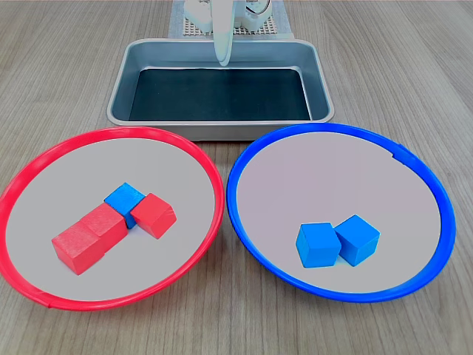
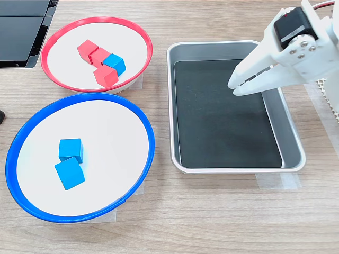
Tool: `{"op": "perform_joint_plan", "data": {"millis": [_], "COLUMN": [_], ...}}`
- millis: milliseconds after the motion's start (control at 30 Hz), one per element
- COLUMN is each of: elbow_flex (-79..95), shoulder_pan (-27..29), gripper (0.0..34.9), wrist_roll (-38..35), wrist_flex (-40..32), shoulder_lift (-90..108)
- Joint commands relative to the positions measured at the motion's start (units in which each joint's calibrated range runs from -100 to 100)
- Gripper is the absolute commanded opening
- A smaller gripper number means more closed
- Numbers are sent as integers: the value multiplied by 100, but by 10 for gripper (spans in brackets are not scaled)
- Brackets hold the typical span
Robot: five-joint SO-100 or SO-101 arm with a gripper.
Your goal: Relocate any blue block in the red dish to the blue dish, correcting any misplacements.
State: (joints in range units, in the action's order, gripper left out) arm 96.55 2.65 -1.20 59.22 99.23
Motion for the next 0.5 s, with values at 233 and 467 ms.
{"op": "perform_joint_plan", "data": {"millis": [233,467], "elbow_flex": [-19,-693], "shoulder_pan": [-35,-16], "gripper": [4,3], "wrist_roll": [-44,-142], "wrist_flex": [-41,-173], "shoulder_lift": [-26,-529]}}
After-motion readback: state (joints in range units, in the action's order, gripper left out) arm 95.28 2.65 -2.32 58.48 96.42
